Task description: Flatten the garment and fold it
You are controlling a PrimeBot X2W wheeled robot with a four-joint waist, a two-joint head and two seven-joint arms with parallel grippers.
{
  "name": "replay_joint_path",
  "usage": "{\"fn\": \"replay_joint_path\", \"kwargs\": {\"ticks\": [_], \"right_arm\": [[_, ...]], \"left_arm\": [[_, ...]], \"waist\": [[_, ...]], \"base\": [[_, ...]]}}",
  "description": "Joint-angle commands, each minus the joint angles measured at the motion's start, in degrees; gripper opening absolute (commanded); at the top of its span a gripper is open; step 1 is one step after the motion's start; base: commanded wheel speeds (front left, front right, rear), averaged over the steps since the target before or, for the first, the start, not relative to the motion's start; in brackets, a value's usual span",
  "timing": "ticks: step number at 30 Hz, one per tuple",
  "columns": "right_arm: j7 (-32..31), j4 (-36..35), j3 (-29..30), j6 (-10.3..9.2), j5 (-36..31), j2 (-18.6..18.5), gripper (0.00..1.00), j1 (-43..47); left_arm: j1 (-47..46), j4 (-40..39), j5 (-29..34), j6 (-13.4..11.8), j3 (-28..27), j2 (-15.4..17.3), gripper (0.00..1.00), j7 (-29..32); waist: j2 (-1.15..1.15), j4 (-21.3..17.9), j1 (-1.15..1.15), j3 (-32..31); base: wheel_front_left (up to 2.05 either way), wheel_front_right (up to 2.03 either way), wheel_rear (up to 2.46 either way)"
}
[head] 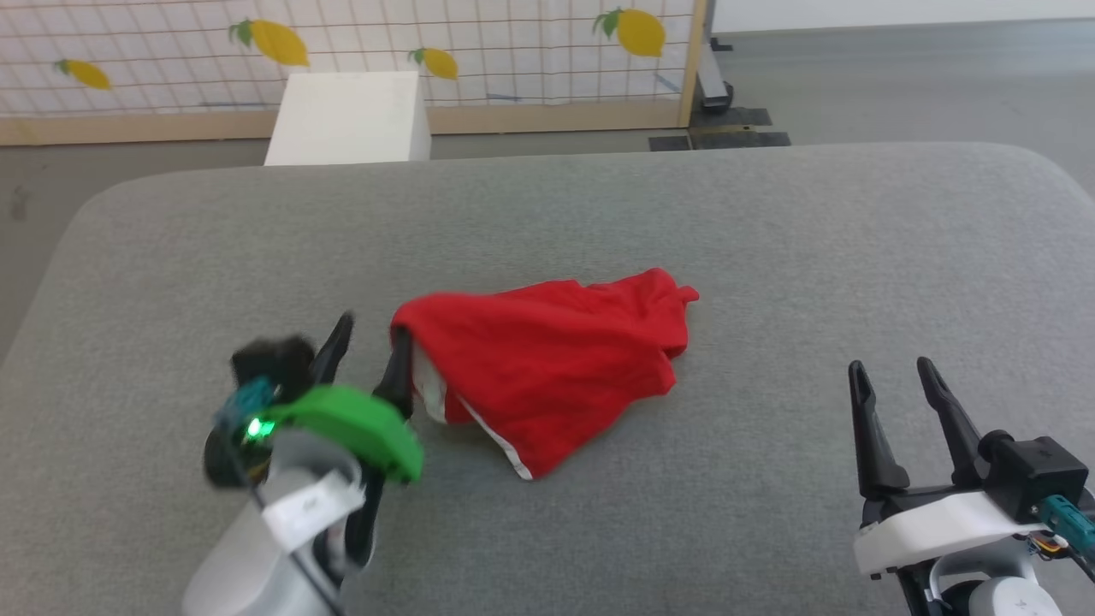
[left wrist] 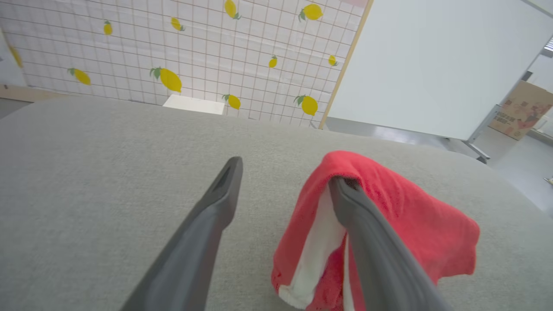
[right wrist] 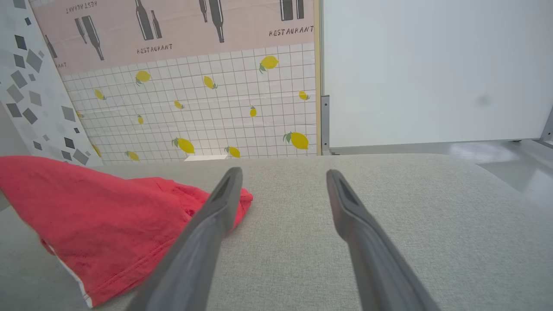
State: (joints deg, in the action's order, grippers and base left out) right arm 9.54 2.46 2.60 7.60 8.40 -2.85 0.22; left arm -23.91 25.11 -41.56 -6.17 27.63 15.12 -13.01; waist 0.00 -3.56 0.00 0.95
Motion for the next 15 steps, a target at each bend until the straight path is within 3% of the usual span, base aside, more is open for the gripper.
{"fn": "replay_joint_path", "kwargs": {"ticks": [1,9,15], "right_arm": [[-0.17,-0.48,0.37,-0.11,-0.18,-0.03,1.00,0.69],[-0.17,-0.83,0.86,-0.11,0.07,-0.03,1.00,0.72],[0.15,-0.57,1.23,-0.11,0.24,-0.03,1.00,0.56]], "left_arm": [[3.43,-1.54,-0.32,-0.89,-0.46,1.45,1.00,-0.36],[15.55,-9.17,-1.29,-5.91,-2.96,6.82,1.00,0.11],[19.37,-14.11,-0.15,-8.47,-1.93,10.47,1.00,4.19]], "waist": [[0.00,1.52,0.00,-0.30],[0.00,2.45,0.00,0.44],[0.00,3.26,0.00,1.11]], "base": [[0.00,0.00,0.00],[0.00,0.00,0.00],[0.00,0.00,0.00]]}}
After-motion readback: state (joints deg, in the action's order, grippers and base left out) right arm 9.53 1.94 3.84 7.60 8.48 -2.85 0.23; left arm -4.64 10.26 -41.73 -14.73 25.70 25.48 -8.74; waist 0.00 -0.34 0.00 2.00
